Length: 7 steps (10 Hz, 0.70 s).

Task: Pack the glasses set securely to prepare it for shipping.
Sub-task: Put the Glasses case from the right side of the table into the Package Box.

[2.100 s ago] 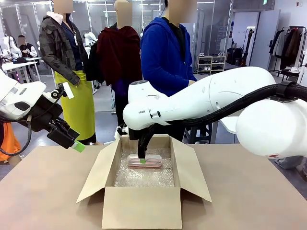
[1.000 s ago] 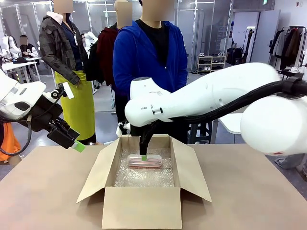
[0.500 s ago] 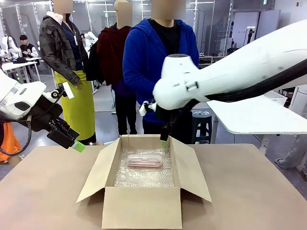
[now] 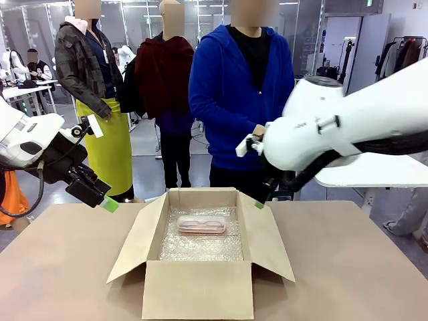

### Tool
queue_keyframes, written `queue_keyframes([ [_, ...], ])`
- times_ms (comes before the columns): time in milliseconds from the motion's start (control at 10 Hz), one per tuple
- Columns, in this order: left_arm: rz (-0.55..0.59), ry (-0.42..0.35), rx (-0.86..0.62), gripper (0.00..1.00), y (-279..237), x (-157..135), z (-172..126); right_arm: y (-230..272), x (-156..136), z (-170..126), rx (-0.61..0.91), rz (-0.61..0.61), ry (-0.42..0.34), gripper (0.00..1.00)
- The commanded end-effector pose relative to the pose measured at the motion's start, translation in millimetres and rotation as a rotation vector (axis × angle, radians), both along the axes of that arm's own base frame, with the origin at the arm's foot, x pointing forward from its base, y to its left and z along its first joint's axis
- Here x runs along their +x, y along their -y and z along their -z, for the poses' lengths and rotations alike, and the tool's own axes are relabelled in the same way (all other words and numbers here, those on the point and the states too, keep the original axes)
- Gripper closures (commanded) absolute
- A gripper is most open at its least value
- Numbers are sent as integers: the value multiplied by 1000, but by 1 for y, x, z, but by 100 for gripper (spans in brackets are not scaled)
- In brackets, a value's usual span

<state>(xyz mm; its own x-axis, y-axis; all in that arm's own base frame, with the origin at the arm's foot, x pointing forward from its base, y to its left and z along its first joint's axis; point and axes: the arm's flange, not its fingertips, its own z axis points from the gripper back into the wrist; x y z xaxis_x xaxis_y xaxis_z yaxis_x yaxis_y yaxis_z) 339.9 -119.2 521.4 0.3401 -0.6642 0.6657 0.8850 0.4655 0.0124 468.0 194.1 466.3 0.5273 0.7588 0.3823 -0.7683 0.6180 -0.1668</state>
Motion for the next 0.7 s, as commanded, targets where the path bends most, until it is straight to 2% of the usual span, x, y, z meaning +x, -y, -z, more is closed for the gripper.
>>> queue_keyframes([
  [0,22,6,-18,0,-3,1,1,29,-42,-3,85,65,34,0],
  [200,22,6,-18,0,-3,1,1,60,-71,-12,182,153,75,0],
  [400,22,6,-18,0,-3,1,1,94,-90,-12,256,266,26,0],
  [600,22,6,-18,0,-3,1,1,116,-106,-9,332,318,50,0],
])
